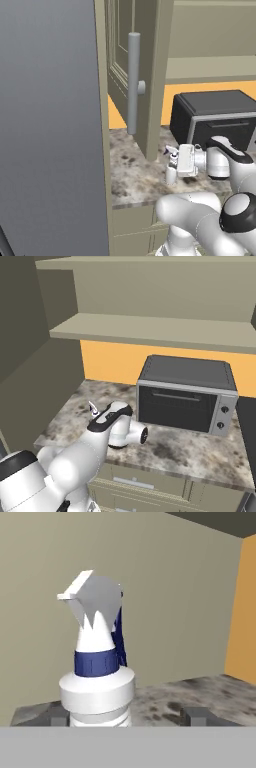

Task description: Move the cutting board and knife to the sink. Then move spray from the cabinet to the counter.

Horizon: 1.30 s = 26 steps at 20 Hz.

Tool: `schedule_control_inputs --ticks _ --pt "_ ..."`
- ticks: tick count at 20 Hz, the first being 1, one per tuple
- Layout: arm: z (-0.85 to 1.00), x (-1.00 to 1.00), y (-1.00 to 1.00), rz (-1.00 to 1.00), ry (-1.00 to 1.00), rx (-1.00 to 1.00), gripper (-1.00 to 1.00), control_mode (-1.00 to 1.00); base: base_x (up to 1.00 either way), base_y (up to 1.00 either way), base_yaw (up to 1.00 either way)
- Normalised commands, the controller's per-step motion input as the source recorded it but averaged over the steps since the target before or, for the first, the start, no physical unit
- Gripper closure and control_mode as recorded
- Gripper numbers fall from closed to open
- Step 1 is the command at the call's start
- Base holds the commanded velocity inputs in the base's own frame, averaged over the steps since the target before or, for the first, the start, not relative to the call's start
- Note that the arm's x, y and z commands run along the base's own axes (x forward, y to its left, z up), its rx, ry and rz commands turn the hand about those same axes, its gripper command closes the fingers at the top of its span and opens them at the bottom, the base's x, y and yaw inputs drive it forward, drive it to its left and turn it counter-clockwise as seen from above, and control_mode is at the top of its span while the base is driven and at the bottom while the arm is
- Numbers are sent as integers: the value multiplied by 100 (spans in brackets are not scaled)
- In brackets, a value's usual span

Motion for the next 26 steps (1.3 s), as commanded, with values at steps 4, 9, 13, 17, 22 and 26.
schedule_control_inputs --ticks 4,9,13,17,22,26 --pt "-7 0 1 0 0 0 -100 -100 0 0 0" --pt "0 -4 -1 0 0 0 -100 -100 0 0 0" --pt "0 -5 0 0 0 0 -100 -100 0 0 0" --pt "0 -8 0 0 0 0 -100 -100 0 0 0" --pt "3 -6 -2 -1 0 0 -100 -100 0 0 0" --pt "5 -8 -7 -1 0 0 -100 -100 0 0 0"
